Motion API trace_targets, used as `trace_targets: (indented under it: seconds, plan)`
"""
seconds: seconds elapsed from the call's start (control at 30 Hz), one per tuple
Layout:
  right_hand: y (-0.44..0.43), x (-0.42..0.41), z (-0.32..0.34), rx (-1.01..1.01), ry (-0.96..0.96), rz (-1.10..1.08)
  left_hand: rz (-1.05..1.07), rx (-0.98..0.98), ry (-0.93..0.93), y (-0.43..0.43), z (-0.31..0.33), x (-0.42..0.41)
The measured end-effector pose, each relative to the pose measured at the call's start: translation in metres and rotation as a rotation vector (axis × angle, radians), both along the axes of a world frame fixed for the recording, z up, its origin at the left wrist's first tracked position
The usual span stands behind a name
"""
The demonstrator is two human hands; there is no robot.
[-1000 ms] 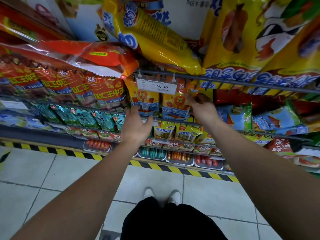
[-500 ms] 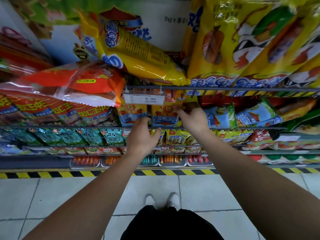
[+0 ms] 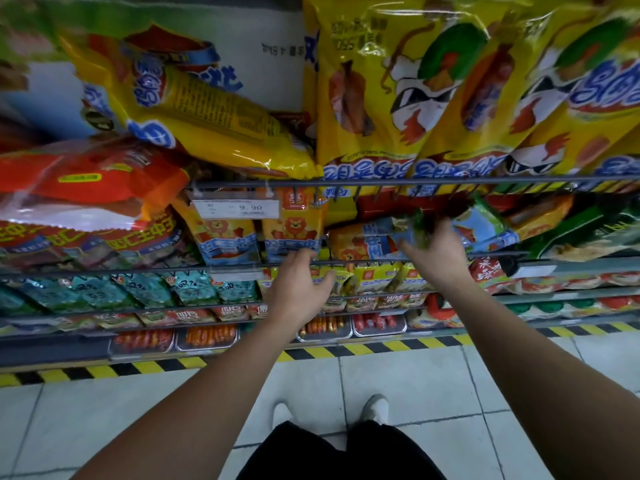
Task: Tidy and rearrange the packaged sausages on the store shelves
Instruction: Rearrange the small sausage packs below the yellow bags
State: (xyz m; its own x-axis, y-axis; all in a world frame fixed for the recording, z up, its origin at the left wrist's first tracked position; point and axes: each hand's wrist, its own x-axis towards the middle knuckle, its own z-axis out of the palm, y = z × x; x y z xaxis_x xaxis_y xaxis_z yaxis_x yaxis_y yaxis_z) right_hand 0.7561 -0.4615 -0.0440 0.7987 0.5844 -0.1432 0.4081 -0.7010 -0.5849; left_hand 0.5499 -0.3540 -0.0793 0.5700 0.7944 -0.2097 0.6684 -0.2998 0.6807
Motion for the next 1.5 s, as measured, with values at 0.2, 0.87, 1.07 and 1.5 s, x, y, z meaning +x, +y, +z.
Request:
trace_targets:
  seconds: [0.2, 0.87, 1.07, 1.5]
  plan:
    - [0.009, 0.012, -0.009, -0.168, -0.067, 0.186, 0.114, -0.064, -0.061, -0.010, -0.001, 0.026]
    - [-0.065, -0.007, -0.001, 0.665, 0.651, -0.111, 0.510, -0.911, -0.521, -0.065, 0.013, 0.070]
    - [-0.078, -0.031, -0.019, 0.744, 1.025, -0.242, 0.493, -1.007, -0.810, -0.075, 0.023, 0.077]
    - [-0.092, -0.025, -0.031, 0.566, 1.165, -0.101, 0.504, -0.746, -0.752, -0.065, 0.033, 0.059]
